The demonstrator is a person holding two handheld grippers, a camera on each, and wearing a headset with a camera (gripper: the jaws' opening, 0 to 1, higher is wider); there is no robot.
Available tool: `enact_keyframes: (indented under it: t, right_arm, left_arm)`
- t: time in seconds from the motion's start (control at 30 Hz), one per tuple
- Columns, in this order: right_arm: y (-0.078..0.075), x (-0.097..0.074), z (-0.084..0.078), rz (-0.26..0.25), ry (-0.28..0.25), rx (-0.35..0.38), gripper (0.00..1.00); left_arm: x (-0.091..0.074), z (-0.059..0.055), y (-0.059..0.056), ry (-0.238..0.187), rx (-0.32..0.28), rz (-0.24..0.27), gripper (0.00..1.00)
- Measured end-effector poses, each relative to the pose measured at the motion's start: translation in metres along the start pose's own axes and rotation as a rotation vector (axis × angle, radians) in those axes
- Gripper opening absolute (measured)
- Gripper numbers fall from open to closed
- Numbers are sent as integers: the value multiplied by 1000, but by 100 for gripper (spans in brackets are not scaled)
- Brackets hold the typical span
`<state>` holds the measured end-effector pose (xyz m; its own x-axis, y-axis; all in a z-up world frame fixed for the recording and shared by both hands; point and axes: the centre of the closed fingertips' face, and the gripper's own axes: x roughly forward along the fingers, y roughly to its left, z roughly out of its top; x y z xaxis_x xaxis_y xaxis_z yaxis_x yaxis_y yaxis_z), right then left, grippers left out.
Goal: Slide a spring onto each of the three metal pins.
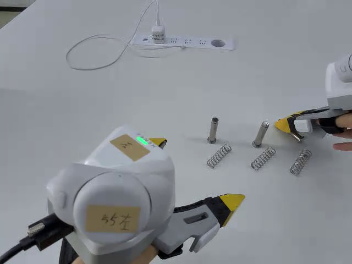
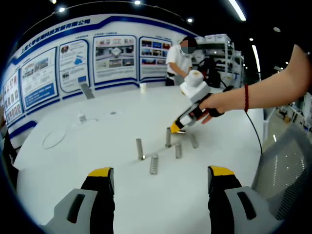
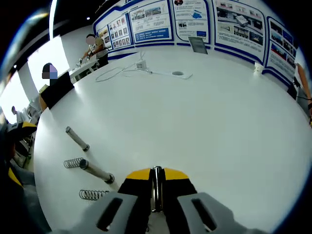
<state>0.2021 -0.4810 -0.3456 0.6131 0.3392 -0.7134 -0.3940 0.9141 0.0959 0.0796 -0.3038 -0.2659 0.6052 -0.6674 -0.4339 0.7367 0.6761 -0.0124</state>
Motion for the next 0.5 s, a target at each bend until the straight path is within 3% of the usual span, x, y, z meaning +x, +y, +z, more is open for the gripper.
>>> enact_keyframes:
  t: [0.5]
  right_arm:
    - [1,-23,9,-29,-43,-30,9]
  left_arm:
    - [0,5,-2,-17,12,-5,79]
